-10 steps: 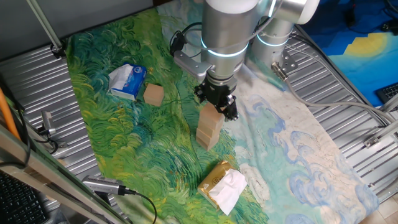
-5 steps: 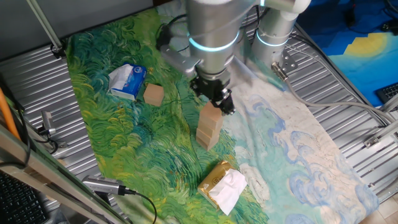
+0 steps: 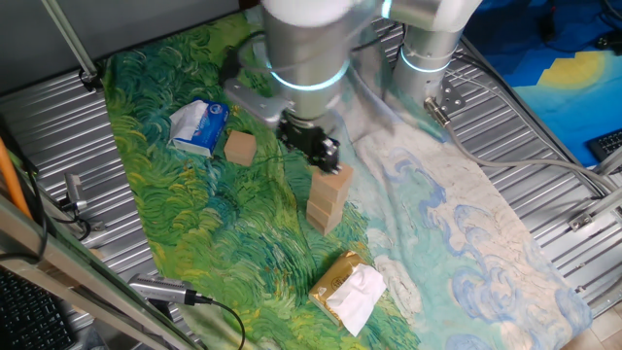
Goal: Stack the blocks in a vertical line of five
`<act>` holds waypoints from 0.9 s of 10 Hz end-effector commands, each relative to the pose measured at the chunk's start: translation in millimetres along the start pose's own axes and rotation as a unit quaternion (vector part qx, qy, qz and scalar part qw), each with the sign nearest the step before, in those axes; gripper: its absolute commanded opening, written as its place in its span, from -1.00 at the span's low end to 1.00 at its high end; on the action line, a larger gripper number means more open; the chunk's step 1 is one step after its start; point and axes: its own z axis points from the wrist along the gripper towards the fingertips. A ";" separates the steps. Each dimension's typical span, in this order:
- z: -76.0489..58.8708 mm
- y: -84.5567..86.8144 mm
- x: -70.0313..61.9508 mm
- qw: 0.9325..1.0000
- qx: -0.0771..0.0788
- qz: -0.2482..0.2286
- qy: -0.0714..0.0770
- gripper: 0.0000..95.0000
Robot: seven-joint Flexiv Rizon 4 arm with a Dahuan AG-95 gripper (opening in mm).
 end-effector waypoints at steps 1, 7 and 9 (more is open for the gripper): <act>11.1 -20.2 -6.3 0.999 0.012 -0.030 0.004 -1.00; 80.7 -64.6 -32.9 0.994 0.021 -0.103 -0.005 -1.00; 103.7 -72.6 -39.7 0.992 0.019 -0.120 -0.016 -1.00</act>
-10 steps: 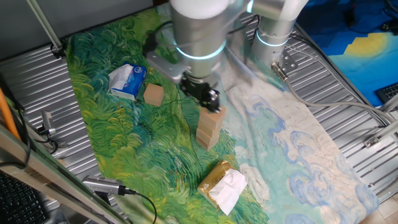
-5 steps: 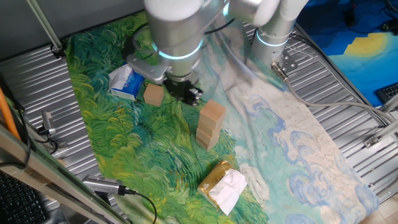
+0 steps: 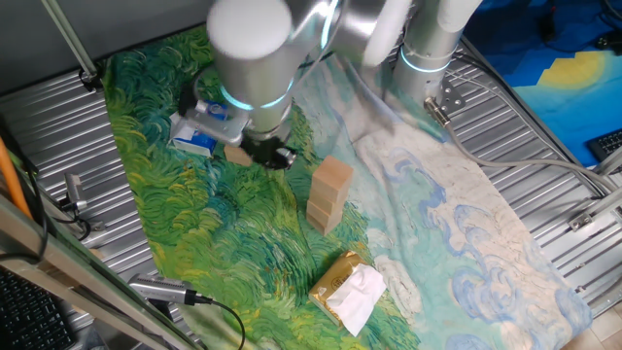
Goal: Stack the blocks in a vertical line of five
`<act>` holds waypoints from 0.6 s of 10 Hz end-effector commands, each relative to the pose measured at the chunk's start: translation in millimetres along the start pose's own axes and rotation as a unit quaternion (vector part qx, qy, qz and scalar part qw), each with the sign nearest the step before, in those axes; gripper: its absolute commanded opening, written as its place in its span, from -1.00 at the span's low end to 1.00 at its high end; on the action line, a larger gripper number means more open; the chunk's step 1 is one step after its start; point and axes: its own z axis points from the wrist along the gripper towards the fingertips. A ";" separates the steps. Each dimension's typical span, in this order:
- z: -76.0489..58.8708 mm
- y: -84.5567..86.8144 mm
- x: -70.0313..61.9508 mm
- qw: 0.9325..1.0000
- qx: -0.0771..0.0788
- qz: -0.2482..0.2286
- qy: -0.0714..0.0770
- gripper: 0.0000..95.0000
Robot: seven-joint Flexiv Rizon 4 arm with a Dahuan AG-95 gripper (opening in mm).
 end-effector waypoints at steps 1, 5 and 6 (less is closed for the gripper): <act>18.1 -6.8 -1.7 1.000 0.000 -0.014 -0.011 -1.00; 24.5 -5.2 -10.6 0.999 -0.007 -0.051 -0.010 -1.00; 24.1 -2.2 -16.6 0.998 -0.007 -0.069 -0.009 -1.00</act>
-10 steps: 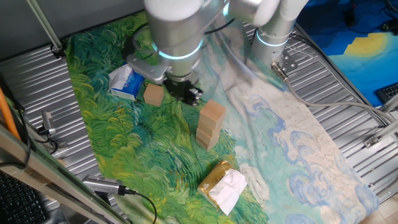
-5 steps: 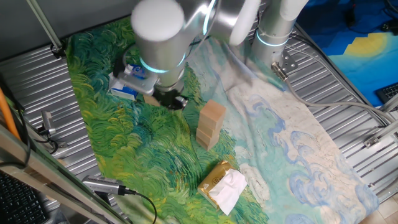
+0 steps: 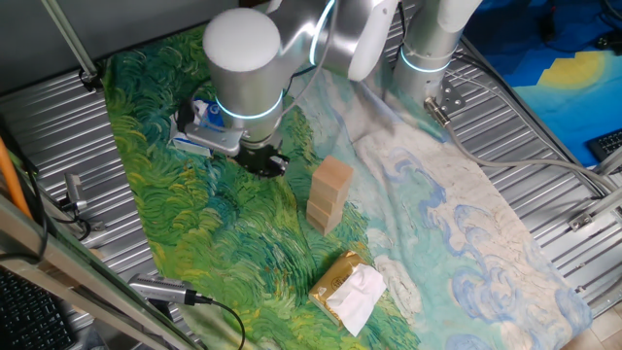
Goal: Stack the blocks in a vertical line of five
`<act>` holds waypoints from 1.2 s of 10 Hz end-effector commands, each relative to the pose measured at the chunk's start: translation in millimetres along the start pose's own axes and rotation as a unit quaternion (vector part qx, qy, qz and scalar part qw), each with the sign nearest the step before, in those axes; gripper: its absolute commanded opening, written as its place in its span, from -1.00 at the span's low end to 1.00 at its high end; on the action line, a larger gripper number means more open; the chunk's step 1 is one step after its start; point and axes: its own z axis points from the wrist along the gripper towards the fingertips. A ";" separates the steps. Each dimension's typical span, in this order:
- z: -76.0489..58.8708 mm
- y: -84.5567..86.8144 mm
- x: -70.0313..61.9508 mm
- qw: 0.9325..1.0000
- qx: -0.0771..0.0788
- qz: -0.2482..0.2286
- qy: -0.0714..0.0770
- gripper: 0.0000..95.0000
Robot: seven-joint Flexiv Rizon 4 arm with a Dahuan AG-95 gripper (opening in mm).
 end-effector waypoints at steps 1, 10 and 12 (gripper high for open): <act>0.1 1.7 -4.6 0.999 -0.004 -0.032 0.009 -1.00; 0.1 1.7 -4.6 0.999 0.022 -0.047 -0.014 -1.00; 0.1 1.7 -4.6 0.999 0.025 -0.034 -0.023 -1.00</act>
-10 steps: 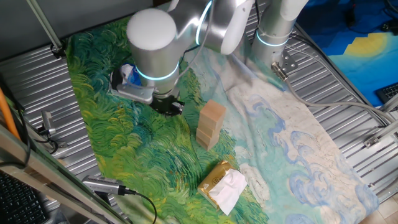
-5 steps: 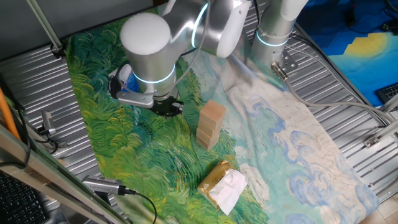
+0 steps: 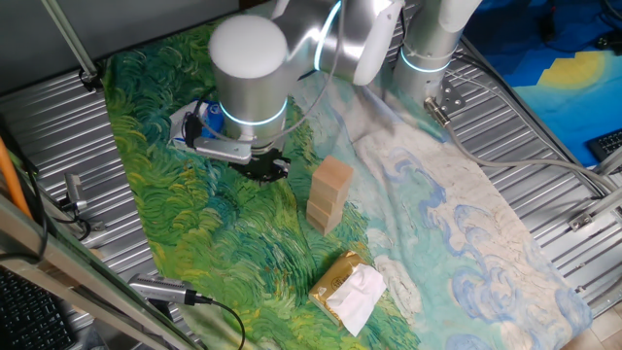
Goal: Stack the blocks in a vertical line of five
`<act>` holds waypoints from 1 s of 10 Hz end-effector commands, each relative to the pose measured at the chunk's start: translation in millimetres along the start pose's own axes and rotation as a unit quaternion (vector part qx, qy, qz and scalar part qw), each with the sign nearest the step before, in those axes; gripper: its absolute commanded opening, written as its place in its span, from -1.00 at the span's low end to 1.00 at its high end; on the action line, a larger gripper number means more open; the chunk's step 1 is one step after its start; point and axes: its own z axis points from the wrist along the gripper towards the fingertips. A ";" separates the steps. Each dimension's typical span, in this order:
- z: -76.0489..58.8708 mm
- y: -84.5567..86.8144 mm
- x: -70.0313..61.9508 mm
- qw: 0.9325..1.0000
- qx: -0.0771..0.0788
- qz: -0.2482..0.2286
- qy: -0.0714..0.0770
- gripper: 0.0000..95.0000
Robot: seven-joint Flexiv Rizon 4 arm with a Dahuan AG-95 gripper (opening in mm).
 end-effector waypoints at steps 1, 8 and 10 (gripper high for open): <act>0.0 -0.4 0.2 1.000 0.005 0.017 -0.003 -1.00; 5.7 -35.0 25.8 0.999 0.007 0.030 -0.009 -1.00; 16.9 -65.5 50.1 0.999 -0.022 0.031 0.015 -1.00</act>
